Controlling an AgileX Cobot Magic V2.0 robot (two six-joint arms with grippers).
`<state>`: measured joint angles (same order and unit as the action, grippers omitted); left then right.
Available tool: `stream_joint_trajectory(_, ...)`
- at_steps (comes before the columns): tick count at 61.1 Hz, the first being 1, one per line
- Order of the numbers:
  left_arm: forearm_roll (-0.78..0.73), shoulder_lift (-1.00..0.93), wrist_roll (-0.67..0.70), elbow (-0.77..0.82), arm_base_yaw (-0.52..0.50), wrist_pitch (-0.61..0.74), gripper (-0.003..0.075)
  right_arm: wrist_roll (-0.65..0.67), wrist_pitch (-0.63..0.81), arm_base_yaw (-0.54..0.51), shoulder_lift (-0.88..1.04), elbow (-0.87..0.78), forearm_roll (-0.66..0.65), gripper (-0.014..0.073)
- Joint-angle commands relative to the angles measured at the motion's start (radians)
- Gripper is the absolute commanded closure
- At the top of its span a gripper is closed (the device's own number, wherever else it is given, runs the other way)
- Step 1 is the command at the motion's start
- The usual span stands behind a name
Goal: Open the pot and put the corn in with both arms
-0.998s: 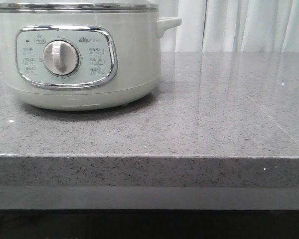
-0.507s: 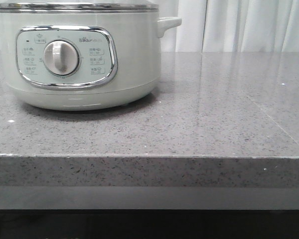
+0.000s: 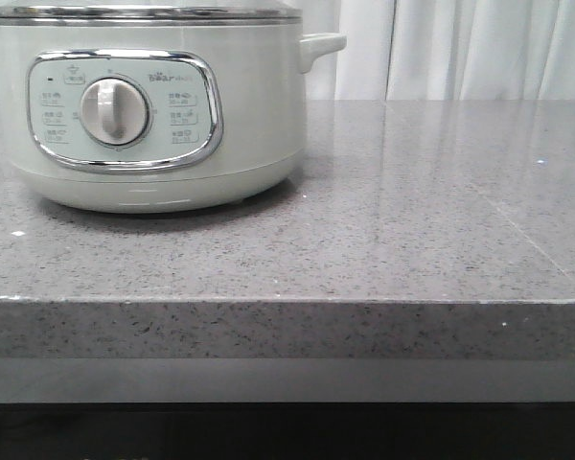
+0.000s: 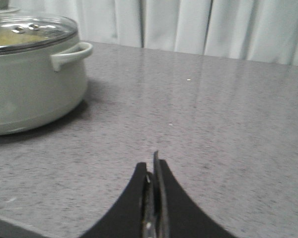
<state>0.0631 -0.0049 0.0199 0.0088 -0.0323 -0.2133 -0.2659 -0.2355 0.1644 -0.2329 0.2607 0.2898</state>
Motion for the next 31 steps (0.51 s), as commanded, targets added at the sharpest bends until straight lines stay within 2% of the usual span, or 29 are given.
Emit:
stream_joint_trajectory(1, 0.001, -0.022, 0.007, -0.003, 0.001, 0.075, 0.0738, 0.023, 0.136, -0.05, 0.032, -0.026, -0.046, 0.0658)
stream_joint_trajectory(14, 0.001, -0.022, 0.007, -0.003, 0.001, 0.075, 0.0738, 0.085, 0.145, -0.158, 0.193, -0.198, -0.107, 0.0658)
stream_joint_trajectory(22, 0.001, -0.022, 0.007, -0.003, 0.001, 0.075, 0.0738, 0.09, 0.163, -0.17, 0.265, -0.289, -0.106, 0.0658)
stream_joint_trajectory(31, 0.001, -0.022, 0.007, -0.003, 0.001, 0.075, 0.0738, 0.09, 0.117, -0.17, 0.264, -0.286, -0.106, 0.0658)
